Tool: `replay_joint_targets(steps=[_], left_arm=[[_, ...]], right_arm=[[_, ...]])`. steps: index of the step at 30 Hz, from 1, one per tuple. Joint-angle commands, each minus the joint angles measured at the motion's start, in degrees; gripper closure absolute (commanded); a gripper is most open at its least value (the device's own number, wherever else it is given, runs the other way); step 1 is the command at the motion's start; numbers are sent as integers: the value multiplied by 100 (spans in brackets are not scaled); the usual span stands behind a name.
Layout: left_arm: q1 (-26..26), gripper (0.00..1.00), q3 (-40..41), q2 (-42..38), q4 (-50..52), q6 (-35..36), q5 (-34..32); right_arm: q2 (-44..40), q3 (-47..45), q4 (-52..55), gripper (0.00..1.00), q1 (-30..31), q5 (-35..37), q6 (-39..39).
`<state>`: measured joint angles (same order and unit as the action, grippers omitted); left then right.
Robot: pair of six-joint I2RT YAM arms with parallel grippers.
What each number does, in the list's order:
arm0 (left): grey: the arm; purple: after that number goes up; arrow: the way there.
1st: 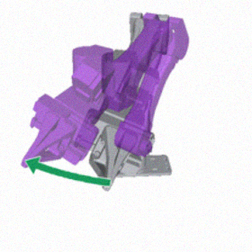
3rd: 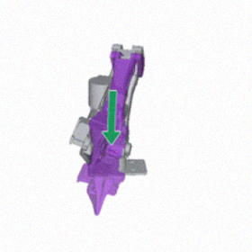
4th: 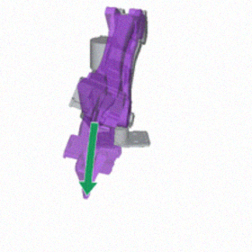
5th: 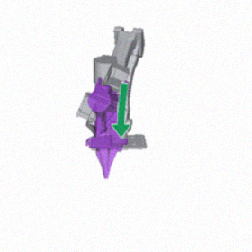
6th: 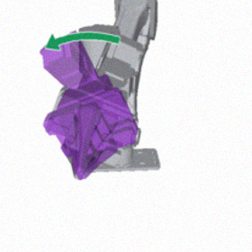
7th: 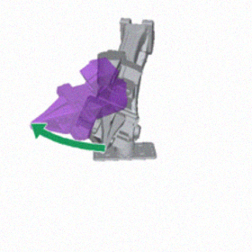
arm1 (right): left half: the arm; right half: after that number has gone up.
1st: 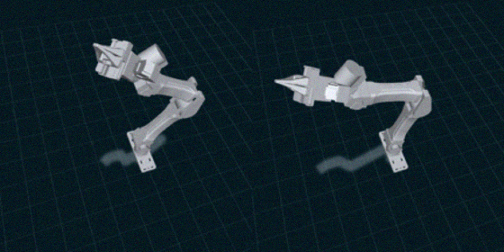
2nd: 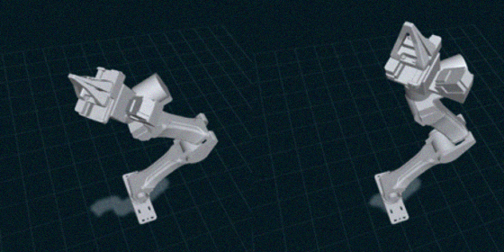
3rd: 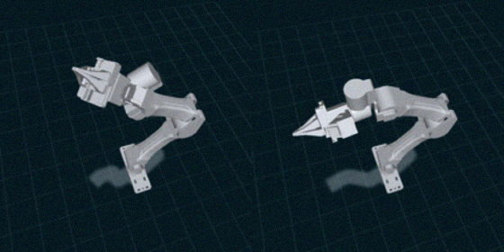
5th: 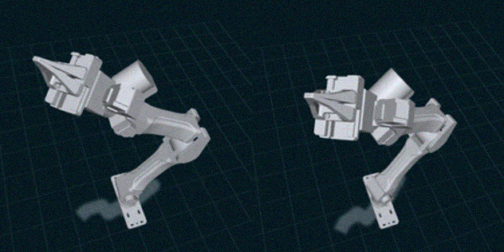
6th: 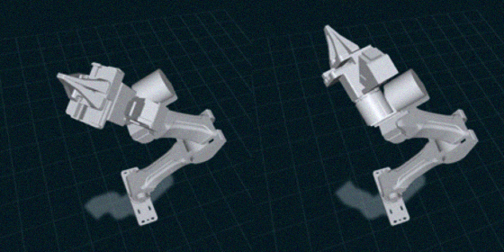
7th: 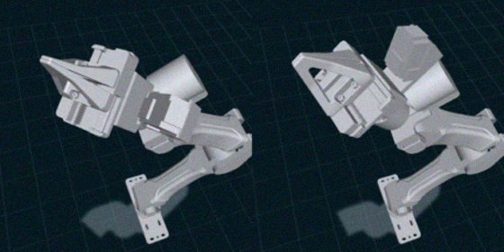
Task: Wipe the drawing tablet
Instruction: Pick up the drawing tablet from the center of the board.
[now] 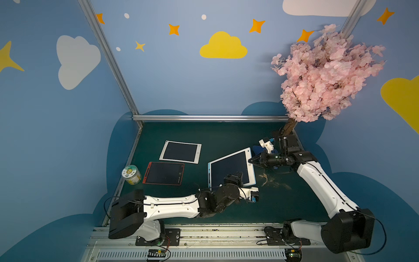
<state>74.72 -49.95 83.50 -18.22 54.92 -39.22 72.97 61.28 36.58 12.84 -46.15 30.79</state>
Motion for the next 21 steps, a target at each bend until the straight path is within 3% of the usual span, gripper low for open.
replay_joint_targets(steps=[1,9,21], left_arm=[[197,42,-136,124,-467,137,-164],[420,44,-344,-497,744,-766,370],[395,45,-247,-361,684,-766,255]], right_arm=[[-229,-32,-468,100,43,-339,543],[74,213,-399,100,39,254,413],[-78,-125,-1051,100,226,89,1231]])
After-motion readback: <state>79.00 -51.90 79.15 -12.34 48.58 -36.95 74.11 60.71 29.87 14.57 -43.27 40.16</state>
